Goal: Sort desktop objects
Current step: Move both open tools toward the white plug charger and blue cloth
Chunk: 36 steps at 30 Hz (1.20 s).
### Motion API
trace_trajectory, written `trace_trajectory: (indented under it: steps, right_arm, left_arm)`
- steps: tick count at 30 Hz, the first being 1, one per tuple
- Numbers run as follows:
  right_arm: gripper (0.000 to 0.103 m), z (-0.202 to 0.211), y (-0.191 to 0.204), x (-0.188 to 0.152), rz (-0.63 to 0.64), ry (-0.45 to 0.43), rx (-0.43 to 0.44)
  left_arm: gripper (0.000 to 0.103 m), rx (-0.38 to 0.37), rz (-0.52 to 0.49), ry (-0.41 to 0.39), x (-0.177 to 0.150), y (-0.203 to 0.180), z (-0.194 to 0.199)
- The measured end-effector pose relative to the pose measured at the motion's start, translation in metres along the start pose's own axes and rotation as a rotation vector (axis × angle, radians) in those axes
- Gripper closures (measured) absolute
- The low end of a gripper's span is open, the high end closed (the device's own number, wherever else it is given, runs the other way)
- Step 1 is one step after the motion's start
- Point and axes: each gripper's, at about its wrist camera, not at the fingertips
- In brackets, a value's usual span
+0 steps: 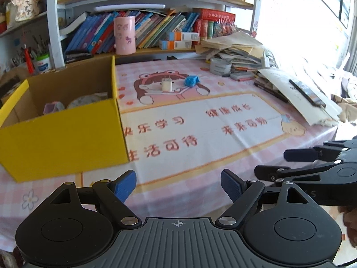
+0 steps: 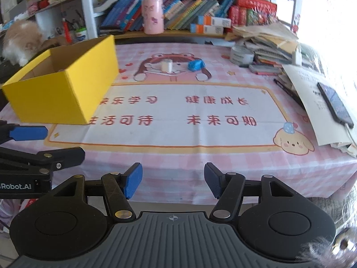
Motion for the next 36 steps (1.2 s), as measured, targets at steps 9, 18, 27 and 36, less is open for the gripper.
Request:
trace_trajectory:
  steps: [9,18,27,36]
  right_arm:
    - [0.044,-0.037,-0.019,0.047,0.022,-0.025,0.042]
    - [0.044,-0.079,-0.058,0.095,0.003,-0.037,0.062]
    - [0.043,-0.124,-0.085,0.138,0.038,-0.031,0.120]
    - [0.043,-0.174,-0.097,0.175,0.094,-0.012,0.172]
  left_arm:
    - [0.018,0.036,0.022,-0.003,0.041,0.002,-0.036]
    - [0.018,0.093,0.009,0.002,0.089,-0.003,-0.084]
    - [0.018,0.175,0.002,0.039,0.128,0.000,-0.129]
    - [0.018,0.236,0.038,0.072,0.152,0.006,-0.175]
Point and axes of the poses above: each gripper's, at about its wrist camera, not at the fingertips, and z roughly against the way its jaws point, y to its left, x to its top, and after that the axes turned 3 degrees about -z, right-handed
